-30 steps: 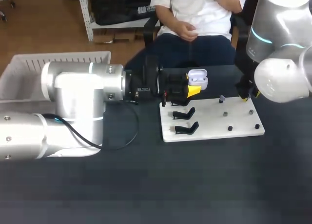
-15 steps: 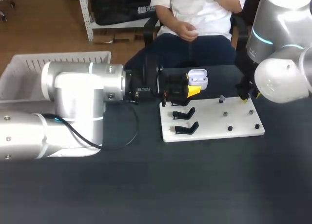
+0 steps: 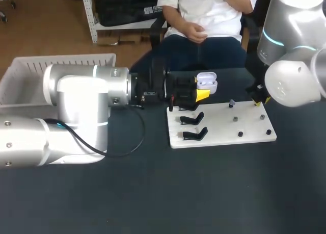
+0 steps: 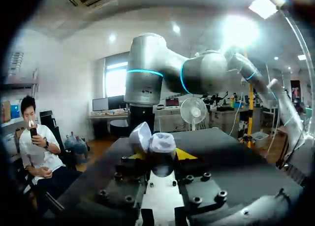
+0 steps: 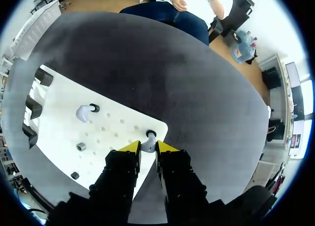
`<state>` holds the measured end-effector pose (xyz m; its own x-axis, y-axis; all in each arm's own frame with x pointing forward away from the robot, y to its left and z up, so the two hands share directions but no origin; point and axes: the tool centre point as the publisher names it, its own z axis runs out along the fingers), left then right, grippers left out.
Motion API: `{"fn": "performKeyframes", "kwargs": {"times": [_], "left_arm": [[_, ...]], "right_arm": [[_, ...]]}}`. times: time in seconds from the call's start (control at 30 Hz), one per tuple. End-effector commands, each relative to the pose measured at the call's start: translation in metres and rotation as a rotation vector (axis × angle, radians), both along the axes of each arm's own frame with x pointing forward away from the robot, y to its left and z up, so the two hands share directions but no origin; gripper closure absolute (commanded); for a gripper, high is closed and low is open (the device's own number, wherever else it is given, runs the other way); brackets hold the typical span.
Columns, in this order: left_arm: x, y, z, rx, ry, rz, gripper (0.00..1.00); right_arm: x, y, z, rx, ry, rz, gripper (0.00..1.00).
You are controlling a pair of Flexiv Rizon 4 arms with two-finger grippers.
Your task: Pick up each earbud case from the left stands, insert the matching earbuds, close the lid, and place the case in the box.
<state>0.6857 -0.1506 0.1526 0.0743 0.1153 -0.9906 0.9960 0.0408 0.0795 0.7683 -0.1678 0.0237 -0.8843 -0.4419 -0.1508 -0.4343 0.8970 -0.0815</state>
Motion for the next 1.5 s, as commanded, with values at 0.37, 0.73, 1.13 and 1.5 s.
{"fn": "performKeyframes", "kwargs": {"times": [0.37, 0.73, 1.13, 1.5], "left_arm": [[-0.003, 0.0, -0.001, -0.006, -0.006, 0.01, 1.0], [-0.003, 0.0, -0.001, -0.006, -0.006, 0.01, 1.0], [-0.003, 0.0, -0.001, -0.006, -0.006, 0.01, 1.0], [-0.003, 0.0, -0.001, -0.006, -0.006, 0.01, 1.0]], "right_arm": [[-0.009, 0.0, 0.037, -0.033, -0.017, -0.014, 1.0], [-0.051, 0.021, 0.105, -0.035, 0.003, -0.081, 1.0], [-0.096, 0.049, 0.144, -0.064, 0.012, -0.198, 1.0], [-0.096, 0.049, 0.144, -0.064, 0.012, -0.198, 1.0]]}}
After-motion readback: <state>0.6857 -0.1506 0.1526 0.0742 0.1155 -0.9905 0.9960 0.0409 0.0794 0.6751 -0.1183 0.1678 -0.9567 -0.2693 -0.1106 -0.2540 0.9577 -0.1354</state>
